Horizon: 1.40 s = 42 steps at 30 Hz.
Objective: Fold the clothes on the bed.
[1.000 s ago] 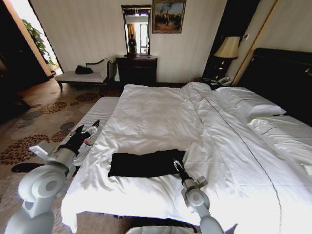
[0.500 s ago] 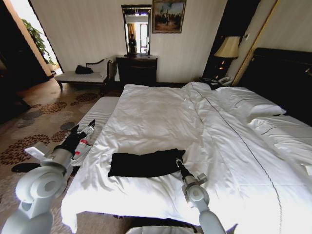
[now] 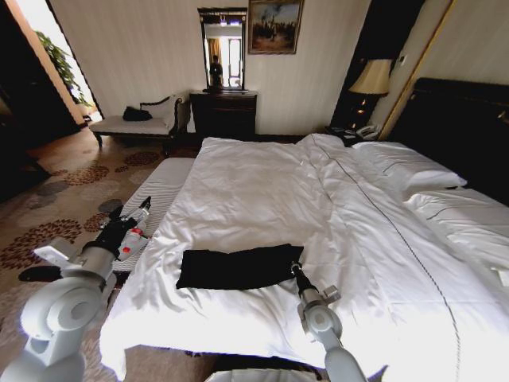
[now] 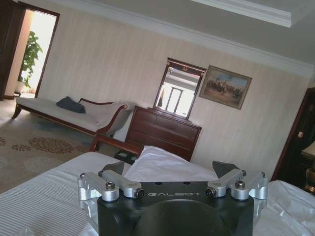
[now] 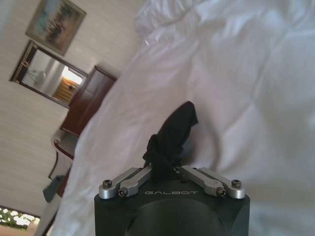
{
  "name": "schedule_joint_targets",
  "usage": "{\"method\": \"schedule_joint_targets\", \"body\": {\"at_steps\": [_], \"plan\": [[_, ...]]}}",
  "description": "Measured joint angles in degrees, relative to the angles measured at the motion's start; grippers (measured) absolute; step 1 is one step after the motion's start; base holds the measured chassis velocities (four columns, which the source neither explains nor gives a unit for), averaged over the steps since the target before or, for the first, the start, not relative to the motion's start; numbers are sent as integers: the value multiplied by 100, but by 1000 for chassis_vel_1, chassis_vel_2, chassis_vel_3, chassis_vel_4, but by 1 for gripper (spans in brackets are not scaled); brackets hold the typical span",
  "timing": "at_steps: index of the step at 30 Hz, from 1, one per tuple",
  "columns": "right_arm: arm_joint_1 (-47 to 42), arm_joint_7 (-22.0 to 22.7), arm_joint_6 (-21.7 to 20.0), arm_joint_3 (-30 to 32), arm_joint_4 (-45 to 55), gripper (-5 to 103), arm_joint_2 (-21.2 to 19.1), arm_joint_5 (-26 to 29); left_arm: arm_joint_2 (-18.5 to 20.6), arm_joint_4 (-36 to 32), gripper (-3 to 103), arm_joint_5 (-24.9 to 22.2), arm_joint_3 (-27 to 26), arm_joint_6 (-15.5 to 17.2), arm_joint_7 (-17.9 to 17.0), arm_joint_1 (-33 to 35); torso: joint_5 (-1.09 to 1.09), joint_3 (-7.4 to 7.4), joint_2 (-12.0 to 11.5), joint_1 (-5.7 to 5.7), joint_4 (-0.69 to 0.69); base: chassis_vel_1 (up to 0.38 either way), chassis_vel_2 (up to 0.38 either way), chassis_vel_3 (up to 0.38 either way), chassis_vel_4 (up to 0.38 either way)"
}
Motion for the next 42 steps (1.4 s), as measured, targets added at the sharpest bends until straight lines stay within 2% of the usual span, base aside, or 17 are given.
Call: {"method": "schedule_joint_targets", "body": {"at_steps": [9, 12, 16, 21, 28, 31, 34, 42], "plan": [[-762, -15, 249, 400, 1443, 4, -13, -16, -117, -48, 100, 128, 17, -44, 0, 42, -2, 0, 1, 0, -4, 0, 0, 0, 0], [-822, -30, 290, 496, 1347, 4, -70, -81, -141, -48, 100, 164, 31, -61, -1, 41, -3, -1, 1, -1, -4, 0, 0, 0, 0], [-491, -73, 350, 505, 459, 4, -257, -272, -144, -47, 100, 184, 41, -77, 0, 33, 2, 0, 0, 0, 0, 0, 0, 0, 0], [-293, -39, 296, 364, 464, 4, -350, -238, -126, -5, 100, 190, -1, -105, -1, 38, -1, 0, 0, 1, -2, 0, 0, 0, 0], [-294, -212, 305, -497, 952, 4, -381, -799, -85, 108, 100, 188, -165, -182, 0, 84, -3, 0, 1, 0, -1, 0, 0, 0, 0], [-228, -337, 341, -847, 898, 4, -399, -1009, -72, 150, 100, 192, -200, -201, 0, 109, -2, 0, 0, 0, -1, 0, 0, 0, 0], [12, -456, 360, -1455, 589, 4, -423, -1288, -68, 226, 100, 226, -203, -209, -1, 86, -1, 0, 0, 0, -1, 0, 0, 0, 0], [453, -505, 355, -2255, 188, 4, -333, -1373, -75, 297, 100, 297, -173, -208, -1, 58, -1, 0, 0, 0, -1, 0, 0, 0, 0]]}}
